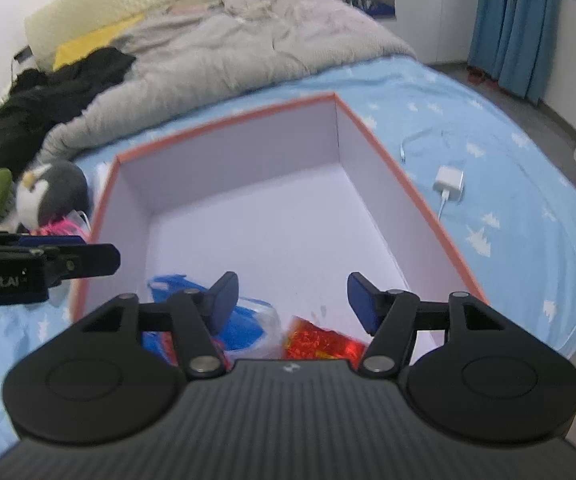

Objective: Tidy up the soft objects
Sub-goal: 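Drop the red wrapper into the pink box while the left gripper drops the blue bag, then withdraw both open grippers from the pink box back toward the toy pile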

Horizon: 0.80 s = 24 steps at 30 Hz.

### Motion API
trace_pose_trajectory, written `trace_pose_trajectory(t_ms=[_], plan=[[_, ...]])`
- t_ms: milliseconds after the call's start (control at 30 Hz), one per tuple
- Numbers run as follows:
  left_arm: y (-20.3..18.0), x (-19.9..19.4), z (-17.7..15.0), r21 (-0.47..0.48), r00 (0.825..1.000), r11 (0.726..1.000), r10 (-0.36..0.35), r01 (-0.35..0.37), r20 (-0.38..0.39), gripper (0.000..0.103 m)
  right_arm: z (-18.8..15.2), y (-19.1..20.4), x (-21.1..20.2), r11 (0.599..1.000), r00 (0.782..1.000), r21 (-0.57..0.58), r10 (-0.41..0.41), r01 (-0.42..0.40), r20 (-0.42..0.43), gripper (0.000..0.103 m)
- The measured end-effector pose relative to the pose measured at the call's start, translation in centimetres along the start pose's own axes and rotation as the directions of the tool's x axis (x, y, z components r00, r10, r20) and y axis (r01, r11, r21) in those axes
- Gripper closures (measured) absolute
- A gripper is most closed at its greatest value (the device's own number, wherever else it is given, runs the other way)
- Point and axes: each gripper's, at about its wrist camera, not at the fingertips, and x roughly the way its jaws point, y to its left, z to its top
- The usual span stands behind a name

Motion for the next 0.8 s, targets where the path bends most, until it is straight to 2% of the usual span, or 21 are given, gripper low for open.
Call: trace_pose_trajectory(t_ms=[200,467,800], plan=[[0.2,-4.7,0.0,0.039,0.995,0.999,-0.022,0.019,0.092,0.054,0.3,1.2,-3.8,0.998,0.991,0.016,0.065,-0.067,0.121,0.04],[0.5,-10.7,-1.9,0.085,0.981,0.996,-0.024,0.008,0.195,0.054,-0.2,4.9,-9.0,0.992,0.957,-0.054,0.127,-0.116,0.26,0.04],[3.4,-16.5,-6.3,0.042,0.967,0.999,0.006,-0.017,0.257,0.054,-2.7,9.6,-12.1,0.978,0.926,-0.125,0.197,-0.165,0.322,0.04]])
